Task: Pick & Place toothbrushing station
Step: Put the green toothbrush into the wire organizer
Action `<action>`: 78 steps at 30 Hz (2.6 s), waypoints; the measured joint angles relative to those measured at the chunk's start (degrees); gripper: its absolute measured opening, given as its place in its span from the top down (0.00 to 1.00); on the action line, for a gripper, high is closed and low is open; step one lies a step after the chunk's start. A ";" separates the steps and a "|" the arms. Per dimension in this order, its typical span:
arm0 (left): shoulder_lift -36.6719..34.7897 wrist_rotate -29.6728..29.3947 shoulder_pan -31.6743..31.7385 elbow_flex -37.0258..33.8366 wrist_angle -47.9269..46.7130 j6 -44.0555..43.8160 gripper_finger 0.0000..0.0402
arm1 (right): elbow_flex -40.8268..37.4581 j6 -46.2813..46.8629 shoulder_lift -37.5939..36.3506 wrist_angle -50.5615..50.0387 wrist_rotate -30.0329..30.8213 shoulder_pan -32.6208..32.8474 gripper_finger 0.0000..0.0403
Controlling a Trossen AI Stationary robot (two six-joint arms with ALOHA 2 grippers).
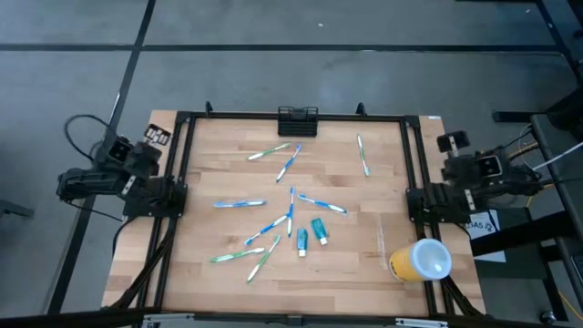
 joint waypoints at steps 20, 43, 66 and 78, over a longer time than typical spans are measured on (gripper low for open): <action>38.42 -66.87 -1.54 58.42 -106.52 18.77 0.95 | 47.29 46.11 25.37 -138.70 28.55 0.00 0.94; 40.51 -74.63 -33.53 61.40 -98.73 13.94 0.95 | 29.73 -44.51 51.22 -120.31 39.77 -2.69 0.94; 48.67 -90.22 -52.27 61.29 -53.24 53.25 0.95 | 29.22 -53.97 70.61 -109.44 36.78 -24.95 0.70; 48.66 -99.13 -59.08 61.29 -43.62 60.75 0.95 | 29.22 -53.41 77.39 -102.85 36.00 -30.14 0.56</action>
